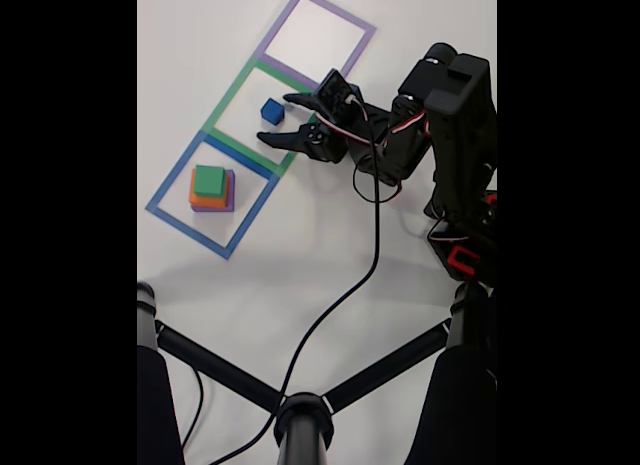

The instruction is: Tower of hanoi

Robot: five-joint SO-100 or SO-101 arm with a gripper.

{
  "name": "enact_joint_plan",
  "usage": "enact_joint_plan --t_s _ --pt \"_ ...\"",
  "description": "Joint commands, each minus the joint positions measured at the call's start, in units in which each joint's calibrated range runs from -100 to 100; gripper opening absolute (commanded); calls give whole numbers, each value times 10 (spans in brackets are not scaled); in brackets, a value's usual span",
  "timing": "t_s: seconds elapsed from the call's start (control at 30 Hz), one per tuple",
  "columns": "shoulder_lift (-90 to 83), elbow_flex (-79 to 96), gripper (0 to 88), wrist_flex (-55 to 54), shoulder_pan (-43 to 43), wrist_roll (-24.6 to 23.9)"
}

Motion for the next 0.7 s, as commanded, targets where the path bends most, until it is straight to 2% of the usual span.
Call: enact_joint_plan --t_s 0.0,0.33,0.67 --pt "2 -11 232 -20 -13 6" --pt "19 -37 192 -22 -21 6" --pt "19 -39 82 -21 -25 6"
